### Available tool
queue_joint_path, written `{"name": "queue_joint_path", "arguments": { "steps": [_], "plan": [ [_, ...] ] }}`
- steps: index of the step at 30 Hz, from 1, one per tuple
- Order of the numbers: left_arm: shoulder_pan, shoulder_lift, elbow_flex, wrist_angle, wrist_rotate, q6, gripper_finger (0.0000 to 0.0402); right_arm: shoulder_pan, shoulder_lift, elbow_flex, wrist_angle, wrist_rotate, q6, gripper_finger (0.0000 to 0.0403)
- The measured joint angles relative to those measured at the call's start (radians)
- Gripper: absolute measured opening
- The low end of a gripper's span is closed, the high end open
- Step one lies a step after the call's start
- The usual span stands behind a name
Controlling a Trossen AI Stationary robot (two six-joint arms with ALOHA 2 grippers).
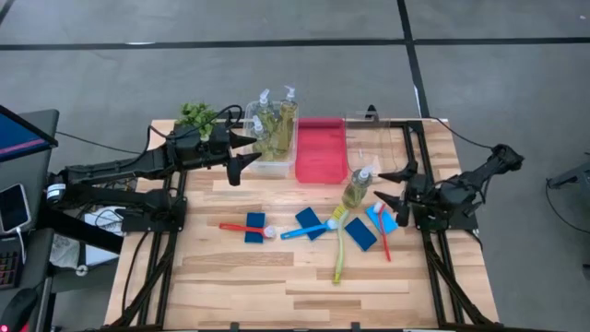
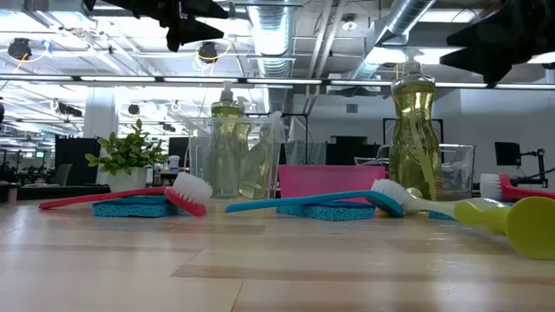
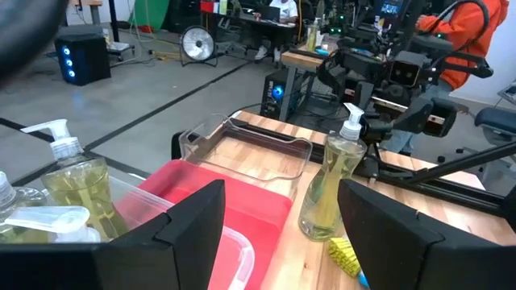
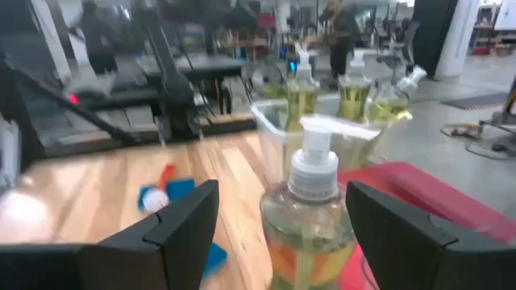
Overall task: Pick & Place Kitchen Sink Supplies
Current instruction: Put the yellow dish soap into the transparent container
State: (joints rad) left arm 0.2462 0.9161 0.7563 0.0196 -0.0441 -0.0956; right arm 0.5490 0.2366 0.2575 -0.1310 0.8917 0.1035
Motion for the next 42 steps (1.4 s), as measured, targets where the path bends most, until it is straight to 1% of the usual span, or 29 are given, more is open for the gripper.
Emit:
{"name": "queue_joint_path", "arguments": {
  "steps": [4,7,10,15,22,28,35,42],
  "plan": [
    [0.000,0.000,0.000,0.000,0.000,0.000,0.0241,-0.043,0.057,0.052,-0.098,0.003,0.105,0.0266],
    [0.000,0.000,0.000,0.000,0.000,0.000,0.0243,-0.085,0.095,0.069,-0.109,0.002,0.131,0.0266],
    [0.000,0.000,0.000,0.000,0.000,0.000,0.0243,-0.126,0.131,0.084,-0.108,-0.022,0.134,0.0266],
    [0.000,0.000,0.000,0.000,0.000,0.000,0.0242,-0.188,0.195,0.100,-0.063,-0.100,0.134,0.0266],
    [0.000,0.000,0.000,0.000,0.000,0.000,0.0240,-0.251,0.265,0.100,0.008,-0.112,0.134,0.0266],
    [0.000,0.000,0.000,0.000,0.000,0.000,0.0237,-0.289,0.321,0.100,0.019,-0.191,0.134,0.0266],
    [0.000,0.000,0.000,0.000,0.000,0.000,0.0237,-0.323,0.374,0.100,0.105,-0.192,0.123,0.0266],
    [0.000,0.000,0.000,0.000,0.000,0.000,0.0237,-0.344,0.393,0.100,0.130,-0.192,0.123,0.0265]
  ]
}}
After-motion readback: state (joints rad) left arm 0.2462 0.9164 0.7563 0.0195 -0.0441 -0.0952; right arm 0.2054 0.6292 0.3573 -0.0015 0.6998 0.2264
